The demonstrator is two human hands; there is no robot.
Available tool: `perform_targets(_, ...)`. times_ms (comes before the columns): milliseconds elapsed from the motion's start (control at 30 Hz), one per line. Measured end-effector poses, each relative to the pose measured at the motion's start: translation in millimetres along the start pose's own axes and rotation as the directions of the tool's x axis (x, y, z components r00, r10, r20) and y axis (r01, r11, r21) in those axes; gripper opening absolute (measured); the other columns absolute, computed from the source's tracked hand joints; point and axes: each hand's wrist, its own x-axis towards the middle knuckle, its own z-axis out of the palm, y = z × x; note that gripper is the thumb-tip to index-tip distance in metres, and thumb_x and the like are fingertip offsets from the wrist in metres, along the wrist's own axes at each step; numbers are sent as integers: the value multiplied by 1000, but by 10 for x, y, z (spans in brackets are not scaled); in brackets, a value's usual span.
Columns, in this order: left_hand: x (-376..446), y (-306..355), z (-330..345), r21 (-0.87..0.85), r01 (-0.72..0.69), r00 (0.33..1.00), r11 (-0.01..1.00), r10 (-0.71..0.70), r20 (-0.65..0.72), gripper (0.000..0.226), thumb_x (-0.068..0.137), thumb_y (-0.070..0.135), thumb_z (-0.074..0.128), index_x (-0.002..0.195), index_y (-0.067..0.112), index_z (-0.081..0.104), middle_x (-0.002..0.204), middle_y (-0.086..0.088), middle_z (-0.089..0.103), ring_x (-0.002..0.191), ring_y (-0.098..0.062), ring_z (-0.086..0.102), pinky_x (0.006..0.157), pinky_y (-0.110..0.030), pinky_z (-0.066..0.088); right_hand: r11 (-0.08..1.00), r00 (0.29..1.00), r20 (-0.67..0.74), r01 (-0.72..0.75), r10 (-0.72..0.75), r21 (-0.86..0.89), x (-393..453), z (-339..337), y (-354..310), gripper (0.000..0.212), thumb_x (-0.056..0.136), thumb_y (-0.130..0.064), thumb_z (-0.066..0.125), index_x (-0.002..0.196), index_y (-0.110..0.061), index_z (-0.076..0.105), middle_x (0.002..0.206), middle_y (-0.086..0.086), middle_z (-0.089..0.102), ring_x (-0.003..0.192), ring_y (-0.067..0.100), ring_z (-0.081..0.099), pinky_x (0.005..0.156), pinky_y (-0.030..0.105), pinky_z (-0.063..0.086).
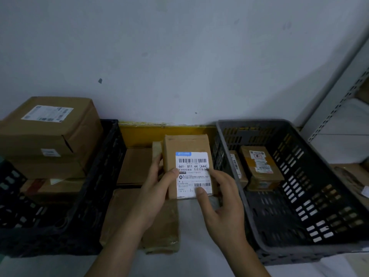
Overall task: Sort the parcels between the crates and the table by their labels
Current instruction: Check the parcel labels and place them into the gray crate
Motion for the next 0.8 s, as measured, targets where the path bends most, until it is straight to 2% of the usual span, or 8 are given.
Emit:
perform_targets(133,120,56,257,42,-5,992,999,0,123,70,97,39,75,150,65,37,139,18,68,122,-8,69,106,-48,56,978,999,44,-21,31,-208,42,-253,-41,80,82,-80,67,147,-38,45,154,-18,35,141,-1,40,102,10,41)
perform_targets(267,233,102,720,54,-5,974,999,-7,225,83,97,36,77,159,55,26,142,16,65,127,-8,66,112,-44,52,904,996,-55,-84,67,-418,76,-583,-36,107,69,-94,62,150,-28,40,159,-6,34,145,14,40,103,35,51)
perform_targets(400,316,115,1176,147,-79,935,986,22,355,88,98,45,74,165,48,19,152,20,53,137,-4,55,119,-43,46,840,987,-112,-160,119,-518,158,-968,58,108,67,-94,59,147,-25,41,148,-4,43,131,17,51,93,36,55)
perform_targets(500,444,84,1412,275,-162,915,948,40,401,83,100,59,62,168,43,18,163,18,39,147,-6,42,121,-33,34,819,982,-114,-191,154,-542,295,-1221,241,104,67,-91,62,149,-30,40,146,-5,44,123,14,53,88,37,58)
perform_targets(567,548,17,1537,423,-232,927,876,67,369,82,98,69,51,168,39,21,168,10,33,154,-13,35,121,-35,33,810,979,-126,-203,160,-551,449,-1363,441,103,68,-88,66,150,-33,40,148,-4,44,123,15,52,90,40,59)
perform_targets(667,701,-196,1703,684,-281,954,673,116,278,82,103,67,47,170,33,13,173,7,18,158,-21,25,124,-42,33,792,974,-117,-224,192,-568,771,-1507,811,103,71,-85,72,154,-34,38,150,-2,43,126,18,51,93,41,58)
perform_targets(733,821,-341,1802,814,-251,968,523,114,224,84,104,68,44,170,34,6,178,4,3,164,-27,8,130,-53,23,772,972,-91,-226,215,-594,1012,-1550,1081,103,72,-83,74,155,-34,37,152,1,42,130,22,51,96,42,57)
perform_targets(800,939,-464,1892,897,-207,978,390,109,178,86,104,71,39,170,33,-1,179,-1,-8,164,-28,-8,133,-55,10,758,971,-46,-212,234,-616,1250,-1549,1336,104,73,-85,71,155,-33,36,153,4,42,132,26,51,99,44,56)
